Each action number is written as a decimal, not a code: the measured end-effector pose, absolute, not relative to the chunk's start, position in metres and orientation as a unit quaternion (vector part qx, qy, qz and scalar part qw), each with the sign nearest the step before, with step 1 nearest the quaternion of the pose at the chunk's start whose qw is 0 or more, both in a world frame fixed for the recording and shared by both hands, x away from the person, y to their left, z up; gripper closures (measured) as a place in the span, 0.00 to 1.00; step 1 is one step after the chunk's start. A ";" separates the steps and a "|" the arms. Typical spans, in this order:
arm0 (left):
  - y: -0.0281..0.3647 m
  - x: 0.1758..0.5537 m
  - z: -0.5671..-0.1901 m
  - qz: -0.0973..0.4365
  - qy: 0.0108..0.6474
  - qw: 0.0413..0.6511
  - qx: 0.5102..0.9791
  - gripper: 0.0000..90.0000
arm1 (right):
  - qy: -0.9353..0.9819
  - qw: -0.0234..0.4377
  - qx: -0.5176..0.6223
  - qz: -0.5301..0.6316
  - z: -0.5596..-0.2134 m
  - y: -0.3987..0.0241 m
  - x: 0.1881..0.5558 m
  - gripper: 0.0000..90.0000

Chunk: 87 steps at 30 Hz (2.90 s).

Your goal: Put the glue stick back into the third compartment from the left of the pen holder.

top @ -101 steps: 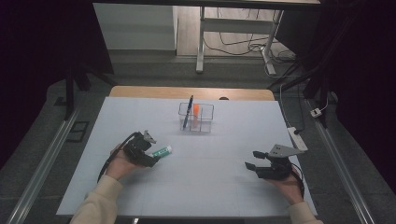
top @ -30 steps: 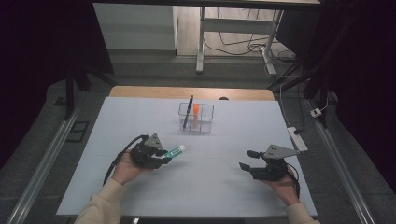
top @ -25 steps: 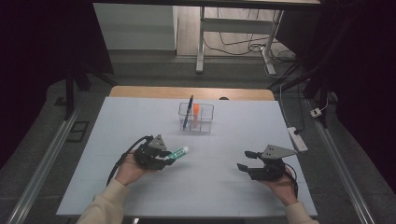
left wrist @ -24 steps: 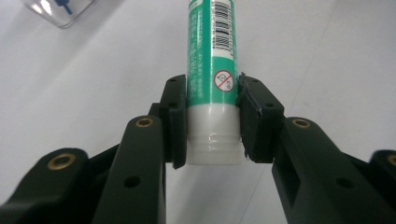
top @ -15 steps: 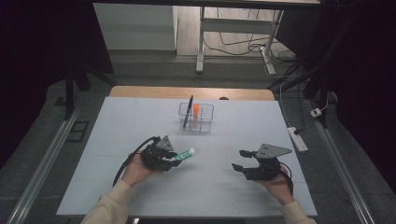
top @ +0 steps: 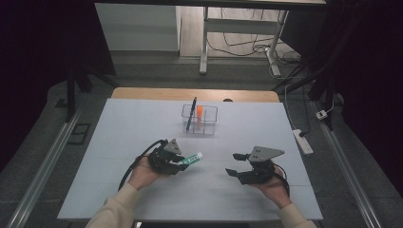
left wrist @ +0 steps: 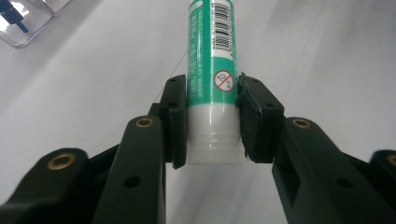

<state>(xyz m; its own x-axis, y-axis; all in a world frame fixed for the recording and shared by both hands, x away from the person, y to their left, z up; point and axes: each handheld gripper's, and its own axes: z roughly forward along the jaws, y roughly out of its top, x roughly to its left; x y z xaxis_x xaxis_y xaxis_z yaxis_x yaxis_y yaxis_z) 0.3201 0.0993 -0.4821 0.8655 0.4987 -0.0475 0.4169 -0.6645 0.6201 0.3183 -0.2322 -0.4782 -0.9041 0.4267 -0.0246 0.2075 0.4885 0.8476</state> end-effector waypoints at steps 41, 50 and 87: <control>0.064 0.322 -0.488 0.022 0.230 0.325 0.917 0.72 | 0.887 0.112 0.096 0.437 -0.480 -0.169 0.313 0.34; 0.061 0.322 -0.488 0.018 0.224 0.323 0.919 0.72 | 0.895 0.121 0.075 0.422 -0.482 -0.156 0.313 0.34; 0.055 0.313 -0.477 0.003 0.195 0.352 0.915 0.70 | 0.929 0.155 -0.012 0.336 -0.498 -0.134 0.304 0.71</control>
<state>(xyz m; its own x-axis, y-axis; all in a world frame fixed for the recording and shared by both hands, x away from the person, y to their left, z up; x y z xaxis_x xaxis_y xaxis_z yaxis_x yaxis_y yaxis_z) 0.3130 0.0550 -0.4770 0.9237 0.3596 -0.1324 0.3557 -0.6761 0.6452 0.3035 -0.1343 -0.4975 -0.9516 0.0818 -0.2964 -0.1267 0.7739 0.6205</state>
